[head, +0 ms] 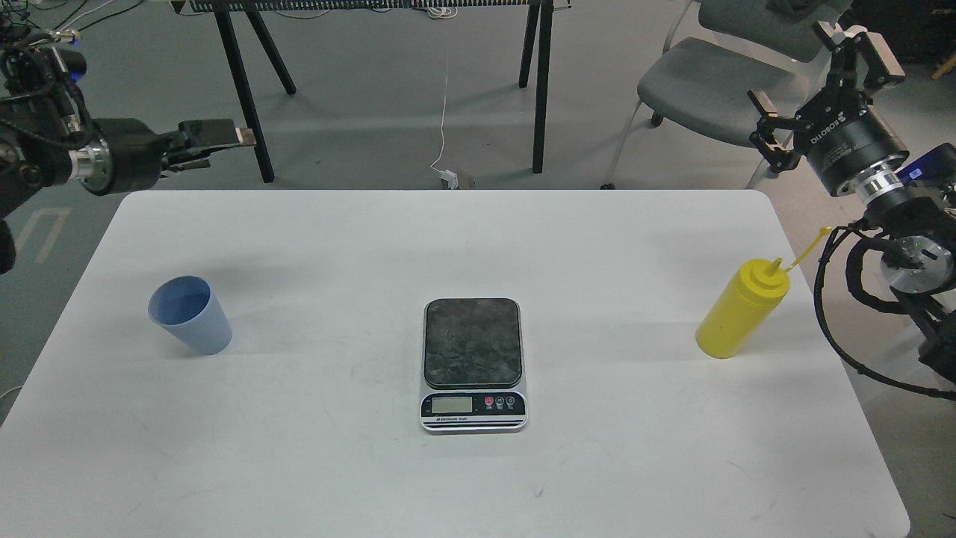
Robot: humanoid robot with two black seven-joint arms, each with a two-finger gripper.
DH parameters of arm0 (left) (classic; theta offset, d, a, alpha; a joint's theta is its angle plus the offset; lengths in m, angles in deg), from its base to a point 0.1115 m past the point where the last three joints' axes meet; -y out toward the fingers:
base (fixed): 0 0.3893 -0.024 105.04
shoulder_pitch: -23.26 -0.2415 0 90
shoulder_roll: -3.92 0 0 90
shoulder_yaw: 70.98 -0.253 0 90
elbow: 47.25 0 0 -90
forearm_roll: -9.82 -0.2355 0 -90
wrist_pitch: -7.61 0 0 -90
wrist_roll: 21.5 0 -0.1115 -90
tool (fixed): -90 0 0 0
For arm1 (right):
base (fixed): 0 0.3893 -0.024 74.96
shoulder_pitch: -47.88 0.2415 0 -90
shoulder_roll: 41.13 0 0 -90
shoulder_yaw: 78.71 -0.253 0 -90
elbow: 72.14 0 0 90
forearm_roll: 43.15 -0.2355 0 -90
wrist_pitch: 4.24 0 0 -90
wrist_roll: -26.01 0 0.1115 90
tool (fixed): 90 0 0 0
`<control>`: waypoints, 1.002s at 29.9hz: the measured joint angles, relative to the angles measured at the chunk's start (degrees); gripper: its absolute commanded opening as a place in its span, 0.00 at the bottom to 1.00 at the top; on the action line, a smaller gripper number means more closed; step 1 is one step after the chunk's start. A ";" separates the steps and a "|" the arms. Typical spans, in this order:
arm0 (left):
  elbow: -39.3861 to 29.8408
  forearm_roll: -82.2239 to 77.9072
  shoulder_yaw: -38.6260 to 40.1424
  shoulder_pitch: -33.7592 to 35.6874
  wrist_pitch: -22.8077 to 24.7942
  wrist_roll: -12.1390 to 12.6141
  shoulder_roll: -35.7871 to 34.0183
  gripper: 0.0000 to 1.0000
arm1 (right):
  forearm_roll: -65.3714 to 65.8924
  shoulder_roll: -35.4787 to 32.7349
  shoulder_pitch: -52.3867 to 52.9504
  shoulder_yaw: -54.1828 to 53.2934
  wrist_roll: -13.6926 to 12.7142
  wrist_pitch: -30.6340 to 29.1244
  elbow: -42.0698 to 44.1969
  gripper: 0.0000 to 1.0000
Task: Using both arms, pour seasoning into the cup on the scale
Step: 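Reach the left gripper to the blue cup and grasp it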
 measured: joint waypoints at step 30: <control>-0.17 -8.98 -0.03 -18.69 -14.54 0.03 -2.24 0.90 | 0.08 0.41 0.45 0.09 -0.06 0.00 -0.04 0.99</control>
